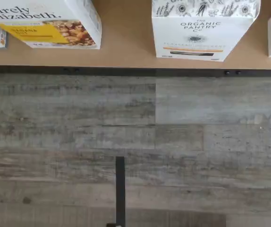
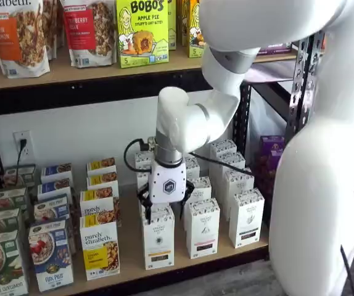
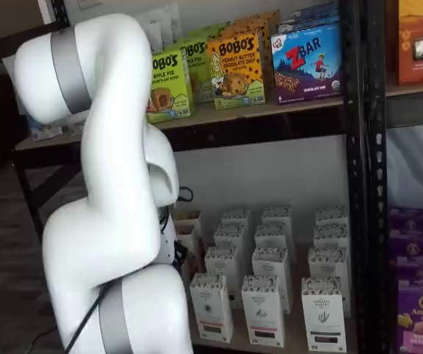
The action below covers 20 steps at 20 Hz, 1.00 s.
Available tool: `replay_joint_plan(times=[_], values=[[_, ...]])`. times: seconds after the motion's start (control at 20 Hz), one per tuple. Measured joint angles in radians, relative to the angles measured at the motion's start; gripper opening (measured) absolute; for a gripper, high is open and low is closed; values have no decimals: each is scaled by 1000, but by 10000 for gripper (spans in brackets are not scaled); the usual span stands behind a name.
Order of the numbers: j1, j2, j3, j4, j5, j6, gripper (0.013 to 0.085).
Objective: Pick up the white box with a yellow strip in the middle, on the bottom shelf, the fourth box from the left
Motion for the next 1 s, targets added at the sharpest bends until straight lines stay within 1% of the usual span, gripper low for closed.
replay_joint_plan(times=[0.1, 0.45, 0.9, 1.0], values=[[-2, 28, -15, 2, -9, -5, 850], [-9, 142, -84, 33, -57, -43, 850], [-28, 278, -198, 37, -67, -66, 850], [-30, 300, -215, 60, -75, -91, 850]])
